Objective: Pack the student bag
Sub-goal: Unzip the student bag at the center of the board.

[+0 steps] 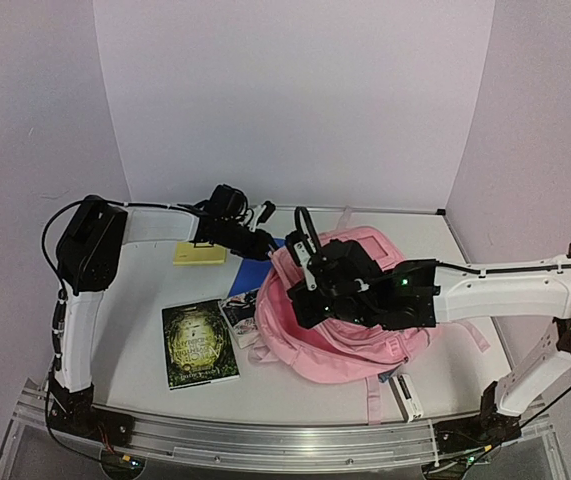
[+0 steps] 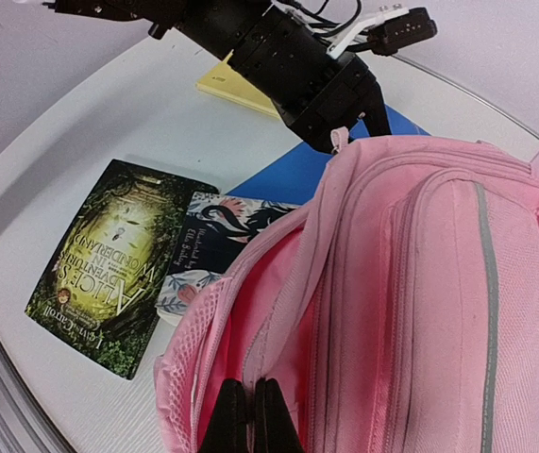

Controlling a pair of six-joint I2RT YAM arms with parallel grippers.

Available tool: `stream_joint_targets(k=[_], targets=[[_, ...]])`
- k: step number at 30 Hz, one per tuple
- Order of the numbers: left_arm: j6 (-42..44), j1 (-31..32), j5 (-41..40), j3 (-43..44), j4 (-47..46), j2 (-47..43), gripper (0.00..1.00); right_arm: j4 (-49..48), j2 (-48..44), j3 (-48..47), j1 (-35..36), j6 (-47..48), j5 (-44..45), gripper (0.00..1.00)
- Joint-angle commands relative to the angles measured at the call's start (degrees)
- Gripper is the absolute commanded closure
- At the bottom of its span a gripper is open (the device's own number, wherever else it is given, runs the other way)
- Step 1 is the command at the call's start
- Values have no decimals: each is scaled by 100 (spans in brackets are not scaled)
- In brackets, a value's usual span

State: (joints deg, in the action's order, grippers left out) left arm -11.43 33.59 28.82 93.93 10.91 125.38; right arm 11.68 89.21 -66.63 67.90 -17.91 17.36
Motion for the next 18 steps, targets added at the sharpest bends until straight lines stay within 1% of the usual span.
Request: stream_joint_targets(k=[1,2,4,8,13,15,18], targets=[[-404,-494,-1586,-178,-434,-629,54,194,-82,-314,267,-545,1051,100],[-443,-494,-1685,-291,-367,-749,49,254,-60,-332,267,-638,1249,100],[-610,-494,-1900,-707,-302,-1079,43,312,-27,-369,267,-768,1555,100],[-936,-488,-2244,-1616,-349,-1879,35,337,59,-499,267,-933,1926,100],[-1348,-380,-1896,-2429,-265,-2687,29,350,227,-685,245,-1063,2224,100],[-1449,-169,-1718,-2647,-274,-2981,25,360,304,-779,192,-1105,2285,100],[-1697,119,-1402,-2898,-259,-3188,21,359,383,-905,101,-1142,2286,100]])
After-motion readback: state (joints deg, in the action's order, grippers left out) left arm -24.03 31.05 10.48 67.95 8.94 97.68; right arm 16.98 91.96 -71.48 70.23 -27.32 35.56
